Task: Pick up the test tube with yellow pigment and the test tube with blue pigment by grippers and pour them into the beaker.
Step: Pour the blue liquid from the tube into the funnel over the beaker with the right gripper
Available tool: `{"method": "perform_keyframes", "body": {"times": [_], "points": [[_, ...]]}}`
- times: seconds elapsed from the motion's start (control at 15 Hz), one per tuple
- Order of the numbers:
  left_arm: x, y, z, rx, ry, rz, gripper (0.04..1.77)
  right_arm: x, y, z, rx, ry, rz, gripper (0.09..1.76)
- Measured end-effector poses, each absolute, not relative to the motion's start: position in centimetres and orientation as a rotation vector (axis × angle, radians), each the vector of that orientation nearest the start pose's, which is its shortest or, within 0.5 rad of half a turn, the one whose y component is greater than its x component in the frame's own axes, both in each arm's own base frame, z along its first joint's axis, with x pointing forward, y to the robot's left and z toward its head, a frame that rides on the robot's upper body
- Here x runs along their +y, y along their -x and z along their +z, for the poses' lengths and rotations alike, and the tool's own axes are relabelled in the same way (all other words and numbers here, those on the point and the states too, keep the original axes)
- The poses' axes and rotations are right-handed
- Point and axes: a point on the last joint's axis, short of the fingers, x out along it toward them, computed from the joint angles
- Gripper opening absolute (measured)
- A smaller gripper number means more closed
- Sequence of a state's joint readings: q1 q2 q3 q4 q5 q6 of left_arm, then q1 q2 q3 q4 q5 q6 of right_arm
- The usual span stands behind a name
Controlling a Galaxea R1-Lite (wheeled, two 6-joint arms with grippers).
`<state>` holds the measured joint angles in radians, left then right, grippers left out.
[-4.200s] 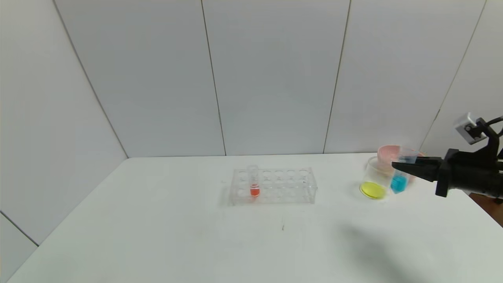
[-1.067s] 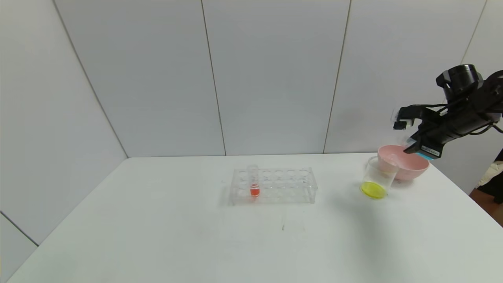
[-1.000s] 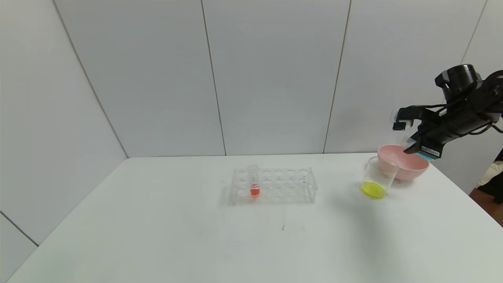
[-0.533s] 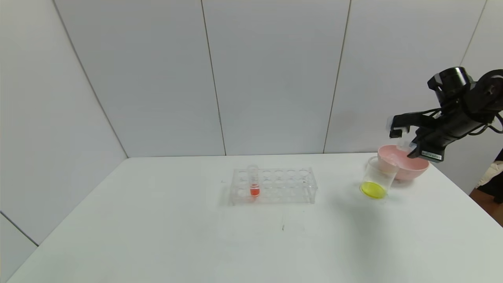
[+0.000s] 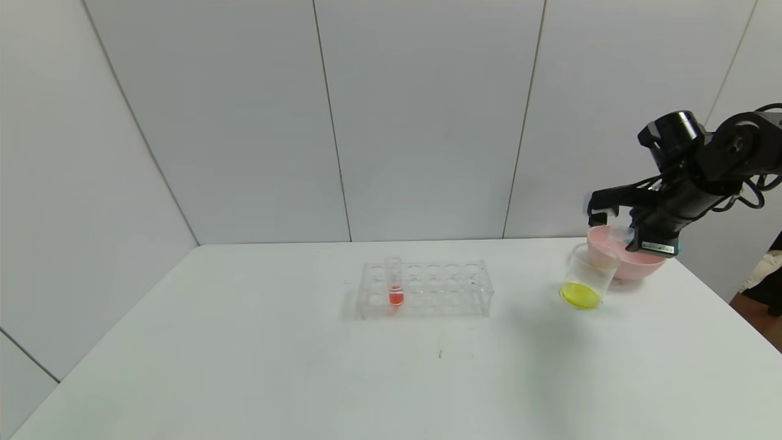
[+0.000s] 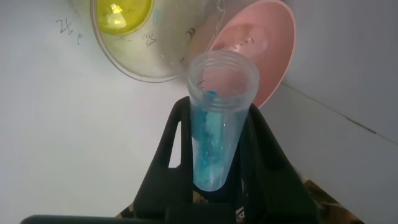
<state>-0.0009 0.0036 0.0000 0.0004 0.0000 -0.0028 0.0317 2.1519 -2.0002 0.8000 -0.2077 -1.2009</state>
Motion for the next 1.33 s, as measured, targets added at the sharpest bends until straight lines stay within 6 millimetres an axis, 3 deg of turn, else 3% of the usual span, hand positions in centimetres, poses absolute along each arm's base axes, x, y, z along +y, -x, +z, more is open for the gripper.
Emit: {"method": "perform_keyframes", "body": {"times": [0.47, 1.33], "points": [[0.0, 2.3, 7.6, 0.004, 0.003, 0.000, 1.76, 2.1, -41.7, 20.4, 0.961, 1.317, 0.423, 0.50], [0.0, 2.3, 7.6, 0.004, 0.003, 0.000, 1.76, 2.3, -41.3, 20.3, 1.016, 1.394, 0.424, 0.50]]}}
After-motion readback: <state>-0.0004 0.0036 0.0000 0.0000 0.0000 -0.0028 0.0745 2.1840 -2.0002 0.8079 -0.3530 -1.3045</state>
